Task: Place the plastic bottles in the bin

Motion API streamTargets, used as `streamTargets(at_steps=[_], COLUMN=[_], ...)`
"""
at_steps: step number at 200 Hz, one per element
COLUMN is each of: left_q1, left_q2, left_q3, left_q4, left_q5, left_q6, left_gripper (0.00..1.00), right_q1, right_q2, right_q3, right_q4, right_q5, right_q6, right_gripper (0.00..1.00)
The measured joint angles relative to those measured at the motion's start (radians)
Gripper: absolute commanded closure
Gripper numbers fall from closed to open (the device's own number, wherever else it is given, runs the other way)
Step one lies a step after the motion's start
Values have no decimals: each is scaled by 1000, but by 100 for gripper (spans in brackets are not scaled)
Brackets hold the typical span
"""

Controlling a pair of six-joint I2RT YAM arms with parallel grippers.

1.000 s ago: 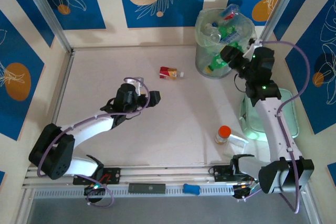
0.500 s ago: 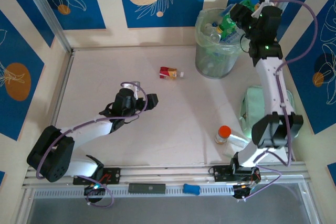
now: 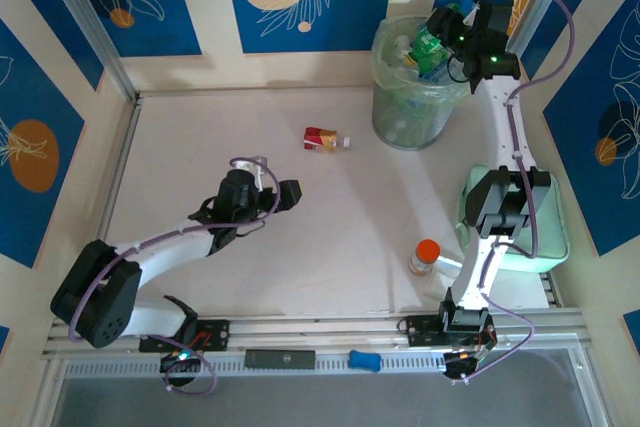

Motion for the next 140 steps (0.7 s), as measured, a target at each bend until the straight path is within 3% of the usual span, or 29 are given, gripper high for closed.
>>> streamTargets(at_steps=[37,74,140], left_q1=[0,0,0], left_q2=[0,0,0], left_q3=[0,0,0], left_q4=[0,0,0], left_q5=[13,15,23], left_q6=[-3,-3,-3], left_gripper=[0,0,0], right_q1=[-9,-31,-52], right_q2=[25,39,46], right_q3=[48,74,84], right_q4=[-47,-91,-188], right_q5=[-16,-16,-6], right_q6=[14,36,41], right_gripper=[44,28,17])
